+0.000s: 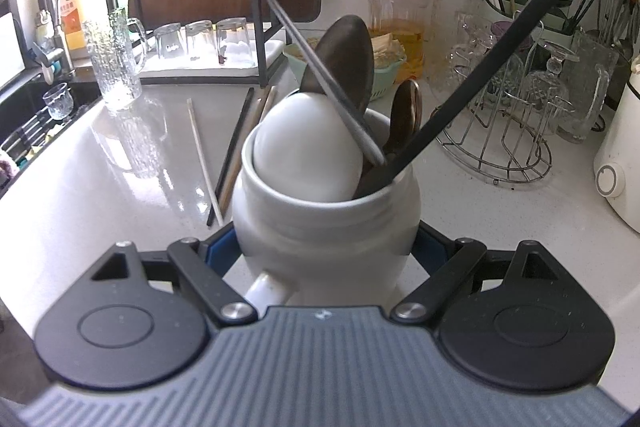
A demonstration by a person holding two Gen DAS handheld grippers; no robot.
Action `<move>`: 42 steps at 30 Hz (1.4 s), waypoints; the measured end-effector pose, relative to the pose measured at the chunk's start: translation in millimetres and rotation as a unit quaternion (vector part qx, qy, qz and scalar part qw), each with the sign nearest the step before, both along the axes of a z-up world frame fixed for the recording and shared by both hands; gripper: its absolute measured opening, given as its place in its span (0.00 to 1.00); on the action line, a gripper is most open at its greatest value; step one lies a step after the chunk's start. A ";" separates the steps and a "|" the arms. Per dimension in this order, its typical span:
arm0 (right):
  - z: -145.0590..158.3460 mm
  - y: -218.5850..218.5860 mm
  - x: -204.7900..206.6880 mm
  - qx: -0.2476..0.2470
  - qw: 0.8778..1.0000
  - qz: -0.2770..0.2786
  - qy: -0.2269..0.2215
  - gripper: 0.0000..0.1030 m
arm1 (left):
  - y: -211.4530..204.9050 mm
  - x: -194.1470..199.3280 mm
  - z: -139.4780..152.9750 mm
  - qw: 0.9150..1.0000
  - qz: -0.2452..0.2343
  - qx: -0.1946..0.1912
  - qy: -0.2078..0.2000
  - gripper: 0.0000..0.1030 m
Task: Organize utensils
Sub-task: 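Carry the silver fork with the left tool over the mug, then lower the silver fork into the mug and open the left tool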
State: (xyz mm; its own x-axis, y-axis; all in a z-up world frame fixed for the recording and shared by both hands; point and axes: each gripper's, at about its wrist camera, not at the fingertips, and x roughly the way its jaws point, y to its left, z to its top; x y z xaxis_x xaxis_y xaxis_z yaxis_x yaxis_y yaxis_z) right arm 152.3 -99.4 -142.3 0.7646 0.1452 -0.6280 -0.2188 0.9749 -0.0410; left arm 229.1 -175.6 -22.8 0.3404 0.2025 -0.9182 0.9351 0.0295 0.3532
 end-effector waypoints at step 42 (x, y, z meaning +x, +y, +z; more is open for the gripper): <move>0.5 2.6 2.2 -0.003 1.000 0.004 0.001 0.88 | -1.9 2.5 8.8 0.972 0.100 -0.212 0.008 0.40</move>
State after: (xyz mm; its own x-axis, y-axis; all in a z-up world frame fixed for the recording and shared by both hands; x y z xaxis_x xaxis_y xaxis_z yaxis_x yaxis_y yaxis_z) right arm 154.5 -96.8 -141.8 0.7626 0.1468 -0.6300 -0.2265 0.9729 -0.0474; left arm 231.6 -177.4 -14.0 0.3174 -0.1348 -0.9387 0.9015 0.3500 0.2546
